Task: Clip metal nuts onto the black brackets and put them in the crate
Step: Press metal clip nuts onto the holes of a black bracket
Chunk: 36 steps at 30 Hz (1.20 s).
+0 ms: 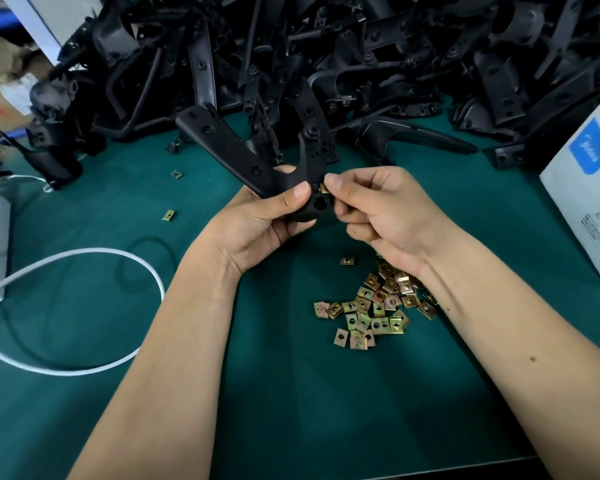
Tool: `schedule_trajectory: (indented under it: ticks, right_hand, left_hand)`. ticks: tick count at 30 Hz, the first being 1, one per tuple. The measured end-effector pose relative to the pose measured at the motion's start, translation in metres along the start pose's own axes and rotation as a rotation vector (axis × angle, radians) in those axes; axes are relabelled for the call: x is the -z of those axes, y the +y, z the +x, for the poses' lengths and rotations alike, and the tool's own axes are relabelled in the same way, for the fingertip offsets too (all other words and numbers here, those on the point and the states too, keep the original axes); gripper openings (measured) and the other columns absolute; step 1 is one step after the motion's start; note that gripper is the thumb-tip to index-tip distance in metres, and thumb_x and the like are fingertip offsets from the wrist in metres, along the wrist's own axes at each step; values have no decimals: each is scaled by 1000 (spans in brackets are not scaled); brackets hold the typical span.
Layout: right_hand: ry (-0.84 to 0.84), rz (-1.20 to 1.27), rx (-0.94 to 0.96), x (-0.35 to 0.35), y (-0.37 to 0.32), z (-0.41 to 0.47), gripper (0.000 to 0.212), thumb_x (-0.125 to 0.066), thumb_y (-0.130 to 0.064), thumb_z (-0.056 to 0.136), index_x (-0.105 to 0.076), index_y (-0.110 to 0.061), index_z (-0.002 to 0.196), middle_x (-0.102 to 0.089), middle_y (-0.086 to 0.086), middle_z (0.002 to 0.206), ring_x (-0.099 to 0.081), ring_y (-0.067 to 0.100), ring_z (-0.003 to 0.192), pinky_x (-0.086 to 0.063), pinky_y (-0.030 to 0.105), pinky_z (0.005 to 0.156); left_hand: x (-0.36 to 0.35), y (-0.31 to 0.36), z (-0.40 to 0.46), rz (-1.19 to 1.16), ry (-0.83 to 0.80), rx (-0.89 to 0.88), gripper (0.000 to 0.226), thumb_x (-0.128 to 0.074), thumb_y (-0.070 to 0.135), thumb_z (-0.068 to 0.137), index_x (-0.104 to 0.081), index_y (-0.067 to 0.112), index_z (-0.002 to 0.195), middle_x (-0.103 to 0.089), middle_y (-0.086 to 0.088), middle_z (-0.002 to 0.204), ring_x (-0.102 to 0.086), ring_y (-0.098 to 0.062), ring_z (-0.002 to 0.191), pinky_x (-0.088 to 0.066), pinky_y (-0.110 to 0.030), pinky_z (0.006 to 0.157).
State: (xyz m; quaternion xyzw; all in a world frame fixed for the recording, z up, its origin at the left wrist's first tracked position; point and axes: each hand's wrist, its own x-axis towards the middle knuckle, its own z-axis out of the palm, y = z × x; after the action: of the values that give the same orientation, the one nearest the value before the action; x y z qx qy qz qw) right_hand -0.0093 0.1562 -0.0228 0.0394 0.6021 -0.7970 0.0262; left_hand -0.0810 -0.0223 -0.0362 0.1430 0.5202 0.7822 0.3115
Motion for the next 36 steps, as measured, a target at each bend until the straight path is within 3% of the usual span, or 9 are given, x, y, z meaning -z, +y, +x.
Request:
schedule_trajectory:
  ticks: [5,10,13,16,19,22,26,32,36]
  right_hand:
    - [18,0,2,-2,0,0,36,-65,-16,99,-58,-11,65,-45,0,56,-24,9,50,-19,19,42]
    - [57,-37,-59,5,-1,1,39,-71,-24,95,-55,-17,60,-43,-2,54,-25,9,49,-22,17,39]
    - [88,-80,-28,7,0,2,39,-72,-23,95,-56,-16,60,-42,-1,55,-25,9,48,-21,19,40]
    - [105,-262,59,7,-1,2,31,-71,-30,97,-67,-14,70,-47,0,57,-32,8,46,-26,22,44]
    - [142,-628,161,10,-1,4,29,-64,-46,99,-73,-20,94,-66,-4,73,-55,2,63,-46,21,58]
    - [75,-892,165,20,1,7,16,-59,-23,103,-66,-22,117,-68,-6,105,-61,3,95,-49,23,85]
    - [20,-928,173,28,2,7,53,-37,22,88,-63,-13,119,-64,1,120,-65,13,110,-56,29,98]
    - [92,-743,255,30,6,11,33,-50,20,95,-64,-9,99,-71,10,106,-75,9,99,-59,24,91]
    - [146,-583,266,31,8,13,27,-54,19,94,-61,-7,99,-75,12,98,-78,18,91,-63,29,81]
  left_hand:
    - [-8,3,-1,2,51,25,44,-72,12,76,-56,13,116,-74,3,87,-74,-11,80,-60,-22,62]
    - [-16,-3,3,86,74,-51,19,-78,12,71,-72,25,83,-76,1,84,-75,-14,82,-61,-27,66]
    - [-20,-7,3,102,123,-101,36,-80,12,70,-61,16,99,-75,0,86,-75,-16,83,-62,-30,70]
    - [-23,-8,1,51,173,-131,43,-81,10,68,-56,18,101,-76,0,87,-75,-16,83,-61,-30,70]
    - [-21,-3,0,-60,220,-141,37,-79,9,71,-55,22,96,-78,-3,95,-76,-17,87,-60,-27,68]
    - [-13,2,-1,-120,228,-158,29,-75,10,77,-53,25,88,-79,-7,104,-76,-18,94,-59,-27,70]
    - [-9,3,-1,-191,219,-155,27,-73,12,78,-51,26,88,-79,-11,107,-75,-18,97,-59,-26,72]
    - [-9,1,0,-220,225,-150,29,-73,12,78,-52,27,88,-78,-12,108,-76,-20,97,-59,-27,72]
    - [-7,1,0,-202,218,-143,30,-75,11,78,-52,26,91,-77,-14,111,-75,-22,99,-59,-28,72]
